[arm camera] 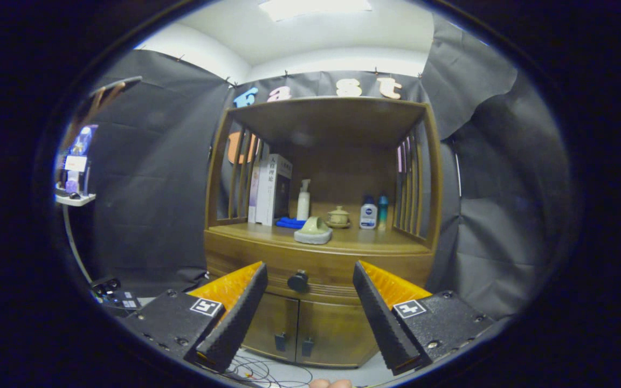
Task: Pull open the drawer, take out the items inside it, and place them on the countertop above the cabinet.
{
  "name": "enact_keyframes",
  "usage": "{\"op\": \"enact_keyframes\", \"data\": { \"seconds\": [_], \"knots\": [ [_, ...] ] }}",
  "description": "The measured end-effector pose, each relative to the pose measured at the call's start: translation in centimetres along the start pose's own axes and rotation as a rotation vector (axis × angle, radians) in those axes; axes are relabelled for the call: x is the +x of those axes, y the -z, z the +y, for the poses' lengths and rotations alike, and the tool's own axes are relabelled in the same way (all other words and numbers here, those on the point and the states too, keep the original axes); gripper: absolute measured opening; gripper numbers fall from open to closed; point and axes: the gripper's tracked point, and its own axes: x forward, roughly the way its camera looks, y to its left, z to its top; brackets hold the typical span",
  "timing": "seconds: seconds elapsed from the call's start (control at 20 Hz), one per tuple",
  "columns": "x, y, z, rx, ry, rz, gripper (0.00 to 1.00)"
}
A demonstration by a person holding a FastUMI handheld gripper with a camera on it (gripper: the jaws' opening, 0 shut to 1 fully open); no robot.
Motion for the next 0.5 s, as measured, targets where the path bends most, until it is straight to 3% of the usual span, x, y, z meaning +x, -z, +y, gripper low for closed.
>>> {"op": "enact_keyframes", "data": {
  "seconds": [0.2, 0.5],
  "knots": [
    [-5.3, 1.4, -3.2, 0.023, 0.022, -0.015, 1.00],
    [-5.8, -1.0, -3.5, -0.043, -0.015, -0.087, 1.00]
  ]
}}
